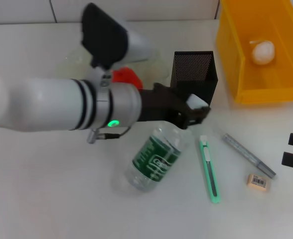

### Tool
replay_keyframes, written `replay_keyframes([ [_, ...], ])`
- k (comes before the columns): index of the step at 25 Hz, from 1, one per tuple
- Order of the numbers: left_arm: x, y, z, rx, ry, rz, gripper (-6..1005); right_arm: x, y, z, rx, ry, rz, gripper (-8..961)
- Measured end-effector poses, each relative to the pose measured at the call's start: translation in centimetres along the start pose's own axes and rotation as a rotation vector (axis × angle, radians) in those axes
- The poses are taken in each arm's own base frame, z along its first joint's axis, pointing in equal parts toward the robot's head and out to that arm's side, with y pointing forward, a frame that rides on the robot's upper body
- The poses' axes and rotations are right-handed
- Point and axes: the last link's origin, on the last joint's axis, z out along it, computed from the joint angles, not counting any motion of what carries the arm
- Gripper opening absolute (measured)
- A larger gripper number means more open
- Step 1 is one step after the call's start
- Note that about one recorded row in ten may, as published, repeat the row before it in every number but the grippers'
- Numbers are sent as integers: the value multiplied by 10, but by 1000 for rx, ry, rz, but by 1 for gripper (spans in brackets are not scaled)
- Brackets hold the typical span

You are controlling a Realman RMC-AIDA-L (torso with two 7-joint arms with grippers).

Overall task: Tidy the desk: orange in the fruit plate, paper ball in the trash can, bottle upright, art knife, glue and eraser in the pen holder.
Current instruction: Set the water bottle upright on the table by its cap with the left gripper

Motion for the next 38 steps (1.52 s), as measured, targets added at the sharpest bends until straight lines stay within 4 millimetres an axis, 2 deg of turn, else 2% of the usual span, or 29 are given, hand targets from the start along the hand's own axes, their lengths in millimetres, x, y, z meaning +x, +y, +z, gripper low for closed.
replay_keyframes([
  [6, -15, -11, -25, 62, 45, -23, 457, -6, -3, 9, -7, -3, -16, 751],
  [11, -17, -12, -28, 71, 51, -22, 452, -14, -6, 18, -20, -6, -35, 752],
  [12, -18, -11, -44, 88, 92, -23, 451, -16, -6, 20, -24, -7, -40, 752],
  [14, -18, -11, -44, 88, 92, -23, 448, -19, -7, 24, -31, -8, -47, 752],
  [15, -15, -10, -54, 75, 130, -23, 446, -21, -7, 26, -31, -8, -51, 752],
  [17, -15, -10, -54, 75, 130, -23, 443, -22, -8, 29, -34, -9, -53, 752],
  [18, -14, -12, -66, 58, 170, -28, 442, -23, -8, 30, -36, -9, -54, 752],
  [19, -21, -21, -78, 47, 210, -61, 440, -23, -9, 32, -39, -10, -53, 752],
  [22, -31, -30, -90, 35, 247, -101, 437, -24, -8, 34, -45, -9, -50, 751],
  [26, -53, -47, -114, -34, 380, -152, 440, -24, -8, 35, -47, -10, -50, 751],
  [33, -76, -58, -128, -167, 492, -111, 458, -27, -6, 47, -73, -20, -54, 751],
  [38, -96, -63, -140, -172, 576, -31, 470, -32, 1, 62, -133, -22, -79, 752],
])
